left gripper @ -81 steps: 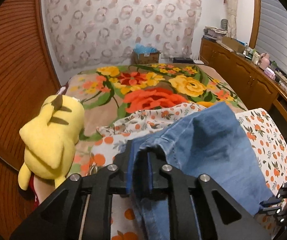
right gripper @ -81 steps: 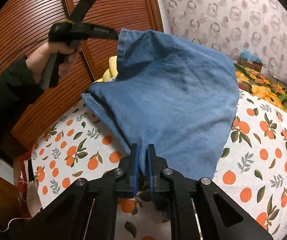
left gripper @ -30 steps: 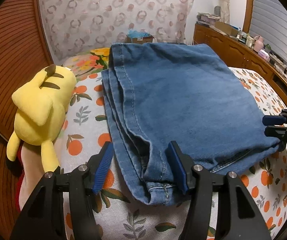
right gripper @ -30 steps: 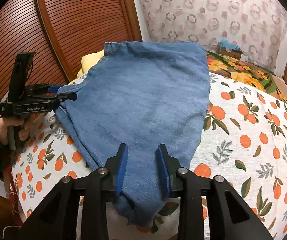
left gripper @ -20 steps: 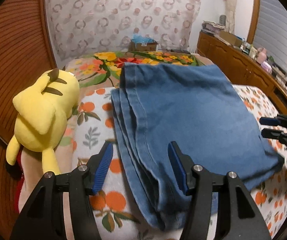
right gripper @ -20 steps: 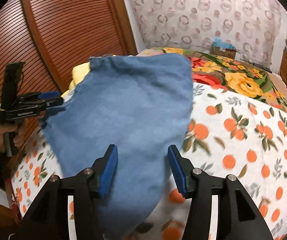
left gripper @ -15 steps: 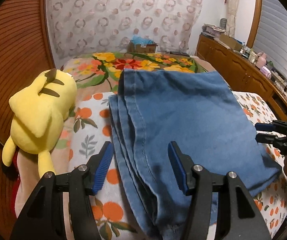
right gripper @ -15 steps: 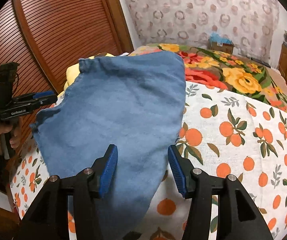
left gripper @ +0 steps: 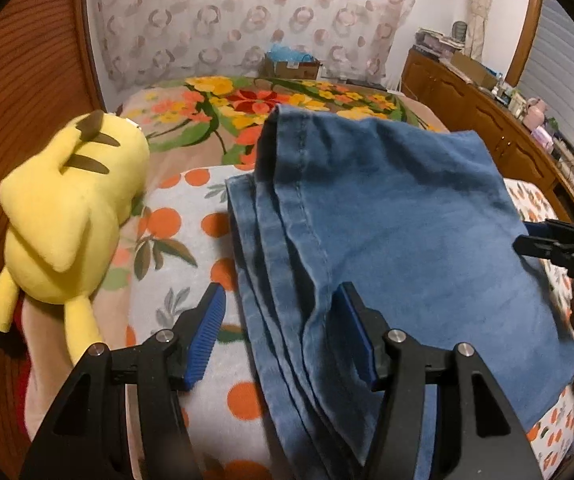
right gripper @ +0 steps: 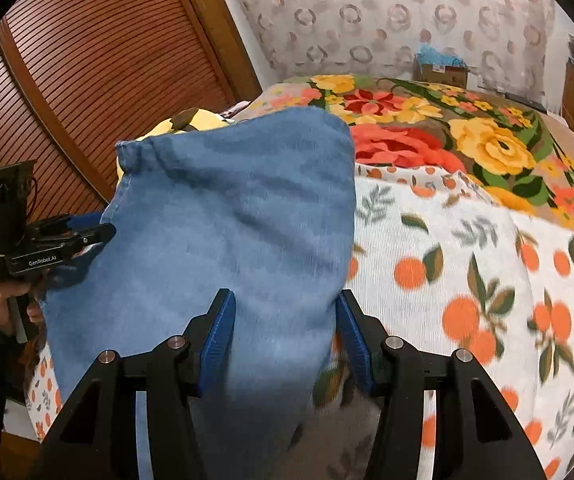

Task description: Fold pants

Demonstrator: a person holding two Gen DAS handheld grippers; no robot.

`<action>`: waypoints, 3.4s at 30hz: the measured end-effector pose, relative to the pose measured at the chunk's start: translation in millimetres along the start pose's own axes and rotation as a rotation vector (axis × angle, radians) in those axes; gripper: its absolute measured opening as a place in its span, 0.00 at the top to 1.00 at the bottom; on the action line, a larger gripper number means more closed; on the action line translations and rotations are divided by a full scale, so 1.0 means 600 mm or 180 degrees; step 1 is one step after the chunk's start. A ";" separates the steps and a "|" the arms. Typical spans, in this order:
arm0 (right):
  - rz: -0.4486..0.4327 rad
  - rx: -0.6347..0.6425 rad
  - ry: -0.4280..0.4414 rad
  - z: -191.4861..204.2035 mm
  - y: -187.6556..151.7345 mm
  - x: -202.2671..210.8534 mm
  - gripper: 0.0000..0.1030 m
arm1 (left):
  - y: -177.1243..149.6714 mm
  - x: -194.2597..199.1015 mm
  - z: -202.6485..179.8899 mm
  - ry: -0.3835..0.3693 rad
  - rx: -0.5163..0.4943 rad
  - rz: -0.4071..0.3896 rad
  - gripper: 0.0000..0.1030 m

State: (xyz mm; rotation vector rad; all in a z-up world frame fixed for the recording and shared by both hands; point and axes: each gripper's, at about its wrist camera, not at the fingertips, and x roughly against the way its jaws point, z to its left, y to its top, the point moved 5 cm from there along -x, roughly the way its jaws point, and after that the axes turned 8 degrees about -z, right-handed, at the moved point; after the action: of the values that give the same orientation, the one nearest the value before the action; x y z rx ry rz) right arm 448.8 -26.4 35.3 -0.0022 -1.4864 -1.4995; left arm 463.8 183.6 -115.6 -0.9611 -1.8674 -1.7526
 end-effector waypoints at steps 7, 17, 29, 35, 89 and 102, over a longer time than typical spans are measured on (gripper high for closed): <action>0.0072 -0.0030 0.0036 -0.020 0.028 -0.046 0.47 | 0.014 -0.027 0.009 -0.0112 0.0120 0.0072 0.42; -0.0024 -0.0046 0.0095 -0.034 0.042 -0.083 0.47 | 0.040 -0.050 0.014 -0.0179 0.0163 0.0049 0.42; -0.0047 0.0042 0.0071 -0.028 0.040 -0.090 0.47 | 0.025 -0.036 0.024 -0.0082 0.0191 0.0163 0.41; -0.0061 0.0039 0.0032 -0.025 0.042 -0.093 0.47 | 0.032 -0.044 0.020 -0.0099 0.0152 0.0141 0.39; -0.1356 0.1460 0.0416 0.373 0.045 0.317 0.90 | 0.068 0.493 0.075 -0.0088 0.0443 -0.1561 0.94; -0.1372 0.1640 0.0848 0.412 0.126 0.263 0.90 | 0.095 0.546 0.188 0.0260 0.0582 -0.1701 0.94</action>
State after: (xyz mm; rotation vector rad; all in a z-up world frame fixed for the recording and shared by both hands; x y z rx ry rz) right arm 264.6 82.9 249.7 0.8384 -1.6737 -1.3286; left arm 299.3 360.6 139.5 -0.3293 -2.3270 -1.8146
